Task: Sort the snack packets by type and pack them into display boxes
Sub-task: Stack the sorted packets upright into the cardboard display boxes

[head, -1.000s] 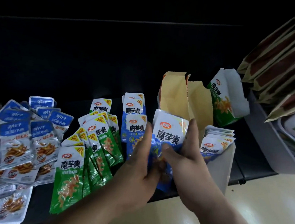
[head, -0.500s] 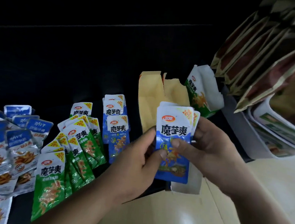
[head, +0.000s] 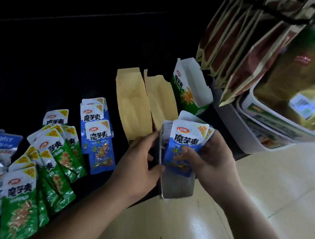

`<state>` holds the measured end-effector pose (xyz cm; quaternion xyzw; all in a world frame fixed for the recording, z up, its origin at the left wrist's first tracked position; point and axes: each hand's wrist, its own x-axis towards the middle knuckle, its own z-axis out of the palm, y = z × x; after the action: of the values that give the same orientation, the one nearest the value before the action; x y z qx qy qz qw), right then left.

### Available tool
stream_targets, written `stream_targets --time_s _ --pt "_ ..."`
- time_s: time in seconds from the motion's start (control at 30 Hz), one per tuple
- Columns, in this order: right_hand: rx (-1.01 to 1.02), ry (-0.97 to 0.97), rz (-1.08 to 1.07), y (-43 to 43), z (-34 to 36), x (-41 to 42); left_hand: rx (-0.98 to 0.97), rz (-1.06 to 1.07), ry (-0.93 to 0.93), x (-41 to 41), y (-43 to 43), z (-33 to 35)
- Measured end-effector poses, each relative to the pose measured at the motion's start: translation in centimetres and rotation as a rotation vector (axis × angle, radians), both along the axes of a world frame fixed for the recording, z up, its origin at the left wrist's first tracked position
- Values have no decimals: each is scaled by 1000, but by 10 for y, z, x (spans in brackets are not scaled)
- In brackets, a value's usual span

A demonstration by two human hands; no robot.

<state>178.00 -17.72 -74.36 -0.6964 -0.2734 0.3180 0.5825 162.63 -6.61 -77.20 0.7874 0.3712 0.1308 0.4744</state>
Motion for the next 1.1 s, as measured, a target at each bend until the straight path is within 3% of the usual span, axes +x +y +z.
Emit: stream_targets --time_s 0.1,0.23,0.4,0.5,0.6,0.8,1.1 --pt "-44 -214 50 0 -9 1 -39 -3 -31 1 -2 -4" --pt "-220 -824 123 2 -24 -1 -77 55 -51 -3 -1 -8" --pt "-260 -1061 58 6 -31 -8 -126 53 -102 -6 -1 -5" --pt "-365 -1003 -13 7 -34 -5 -141 49 -126 -8 1 -6" --pt "-295 -880 -56 5 -38 -6 -133 35 -119 -8 2 -7" --pt "-346 -445 -150 1 -44 -26 86 102 -88 -2 3 -7" --pt "-338 -452 -129 0 -38 -24 157 179 -149 15 5 -7"
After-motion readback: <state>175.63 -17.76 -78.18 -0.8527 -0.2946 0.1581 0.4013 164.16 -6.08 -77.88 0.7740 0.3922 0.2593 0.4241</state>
